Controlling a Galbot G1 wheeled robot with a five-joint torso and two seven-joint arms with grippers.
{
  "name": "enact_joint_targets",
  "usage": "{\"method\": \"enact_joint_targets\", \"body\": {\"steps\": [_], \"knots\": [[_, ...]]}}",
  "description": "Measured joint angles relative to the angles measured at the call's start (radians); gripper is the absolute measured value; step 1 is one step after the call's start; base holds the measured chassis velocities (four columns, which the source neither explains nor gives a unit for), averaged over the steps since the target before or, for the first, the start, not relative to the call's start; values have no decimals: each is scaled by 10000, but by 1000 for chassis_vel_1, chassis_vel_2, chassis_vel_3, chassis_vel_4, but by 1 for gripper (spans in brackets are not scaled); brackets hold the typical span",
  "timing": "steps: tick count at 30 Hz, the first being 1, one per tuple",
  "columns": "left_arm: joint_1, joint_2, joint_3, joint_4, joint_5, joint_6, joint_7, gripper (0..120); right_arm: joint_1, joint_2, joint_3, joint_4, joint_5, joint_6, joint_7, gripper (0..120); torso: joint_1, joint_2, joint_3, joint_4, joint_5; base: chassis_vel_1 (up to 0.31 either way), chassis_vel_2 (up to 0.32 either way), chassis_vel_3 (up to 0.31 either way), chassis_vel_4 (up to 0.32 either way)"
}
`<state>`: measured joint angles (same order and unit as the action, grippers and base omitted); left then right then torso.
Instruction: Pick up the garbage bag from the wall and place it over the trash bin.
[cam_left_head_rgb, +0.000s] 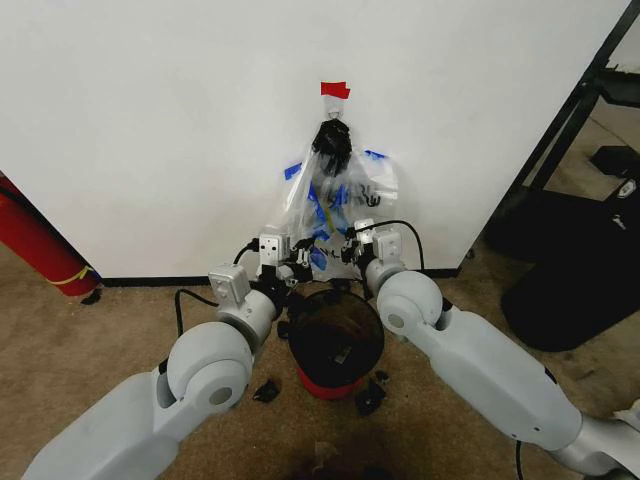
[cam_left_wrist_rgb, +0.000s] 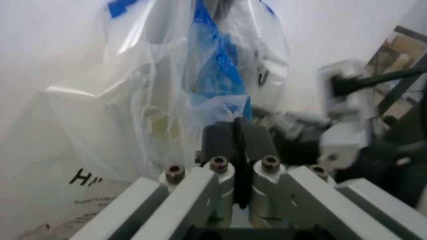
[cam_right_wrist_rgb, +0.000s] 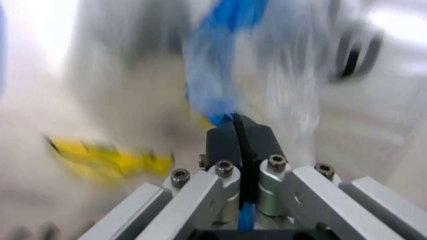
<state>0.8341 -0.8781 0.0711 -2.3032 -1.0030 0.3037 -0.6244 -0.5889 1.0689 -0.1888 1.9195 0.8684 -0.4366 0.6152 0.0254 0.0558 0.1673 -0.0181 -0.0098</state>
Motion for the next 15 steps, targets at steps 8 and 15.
{"method": "enact_joint_targets", "body": {"steps": [8,15], "knots": [[347,518,-514,-332,-69,-304,170,0,-1495,-266,1290,901,-940,2065,-1377,0,-1,1,-1,-2,2,0,0,0,0],[1826,336,-1185,-709,531,-522,223,0,-2927,-487,1976,1673,-1373,2945,-1957,0,-1,0,-1,3,-1,0,0,0,0]]}}
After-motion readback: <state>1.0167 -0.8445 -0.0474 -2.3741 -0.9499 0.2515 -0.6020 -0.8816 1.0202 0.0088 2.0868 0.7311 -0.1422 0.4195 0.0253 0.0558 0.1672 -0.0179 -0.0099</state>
